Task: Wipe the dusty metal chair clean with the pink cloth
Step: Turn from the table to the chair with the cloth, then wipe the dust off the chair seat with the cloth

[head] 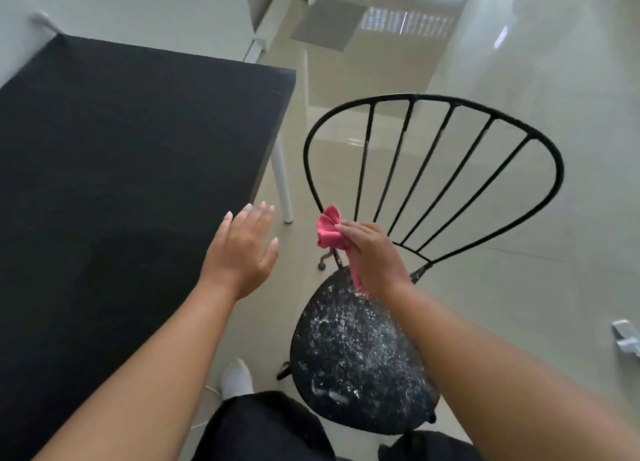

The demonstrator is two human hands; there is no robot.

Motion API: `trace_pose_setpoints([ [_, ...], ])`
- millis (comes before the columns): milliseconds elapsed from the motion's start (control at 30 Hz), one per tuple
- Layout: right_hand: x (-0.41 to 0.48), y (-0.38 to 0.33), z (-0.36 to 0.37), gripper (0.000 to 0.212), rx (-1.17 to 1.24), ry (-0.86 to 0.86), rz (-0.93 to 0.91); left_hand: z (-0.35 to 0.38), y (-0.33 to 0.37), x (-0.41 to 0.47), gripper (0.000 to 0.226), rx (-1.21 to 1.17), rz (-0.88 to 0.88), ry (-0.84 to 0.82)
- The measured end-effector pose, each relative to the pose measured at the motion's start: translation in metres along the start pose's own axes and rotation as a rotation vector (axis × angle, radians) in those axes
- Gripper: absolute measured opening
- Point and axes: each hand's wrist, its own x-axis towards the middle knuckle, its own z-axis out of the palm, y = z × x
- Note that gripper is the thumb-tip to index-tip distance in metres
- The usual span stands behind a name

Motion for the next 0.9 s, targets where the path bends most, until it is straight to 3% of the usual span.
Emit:
trace_pose_setpoints([
  [300, -0.048, 0.104, -0.038, 0.027, 0.091, 0.076, 0.355, 0.047, 0.082, 0.032, 0.061, 0.003, 0.231, -0.142],
  [467, -0.057, 0.153, -0.027, 0.028, 0.142, 0.093, 0.501, 0.090, 0.099, 0.041, 0.063, 0.019, 0.258, -0.207],
  [900, -0.066, 0.245, 0.060, 0.029, 0.119, -0.025, 0.513, 0.234, 0.114, 0.018, 0.066, 0.017, 0.224, -0.304],
])
